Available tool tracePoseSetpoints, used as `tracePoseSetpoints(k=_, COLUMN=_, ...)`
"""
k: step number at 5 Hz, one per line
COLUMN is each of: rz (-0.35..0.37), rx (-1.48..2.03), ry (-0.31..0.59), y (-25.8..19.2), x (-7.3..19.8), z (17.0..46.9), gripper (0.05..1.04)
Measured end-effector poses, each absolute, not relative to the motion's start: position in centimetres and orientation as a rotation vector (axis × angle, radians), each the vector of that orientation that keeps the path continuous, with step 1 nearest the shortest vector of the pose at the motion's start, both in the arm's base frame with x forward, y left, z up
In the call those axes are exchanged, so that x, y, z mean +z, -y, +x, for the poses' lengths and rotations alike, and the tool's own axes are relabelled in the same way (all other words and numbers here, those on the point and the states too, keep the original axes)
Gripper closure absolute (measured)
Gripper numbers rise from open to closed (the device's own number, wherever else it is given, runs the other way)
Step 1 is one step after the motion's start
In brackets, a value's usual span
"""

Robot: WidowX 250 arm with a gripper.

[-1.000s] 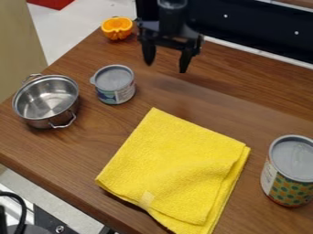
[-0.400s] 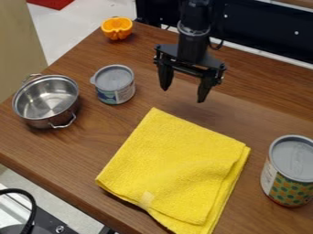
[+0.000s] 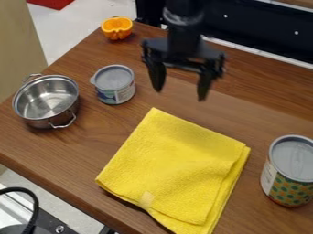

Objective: Takes themove coppie upper in the tables

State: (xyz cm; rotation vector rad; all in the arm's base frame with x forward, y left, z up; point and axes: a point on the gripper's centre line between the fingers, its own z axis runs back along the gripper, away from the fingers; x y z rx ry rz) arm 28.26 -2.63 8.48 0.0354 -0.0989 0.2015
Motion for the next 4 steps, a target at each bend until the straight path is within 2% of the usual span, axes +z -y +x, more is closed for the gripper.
tracePoseSetpoints(k=1, rz=0.025, rx=0.185, ry=0.040, y=4.8, x=8.2, z=25.7, gripper=0.087)
tracePoseSetpoints(k=2, rz=-0.033, rx=0.138, ry=0.004, y=7.0, x=7.6, z=24.5, gripper=0.087)
tracePoseSetpoints(k=3, rz=-0.090, rx=0.079, ry=-0.025, y=9.4, x=7.3, z=23.4, gripper=0.087)
tracePoseSetpoints(k=4, rz=-0.110, rx=0.015, ry=-0.020, y=11.7, x=7.0, z=22.4, gripper=0.087)
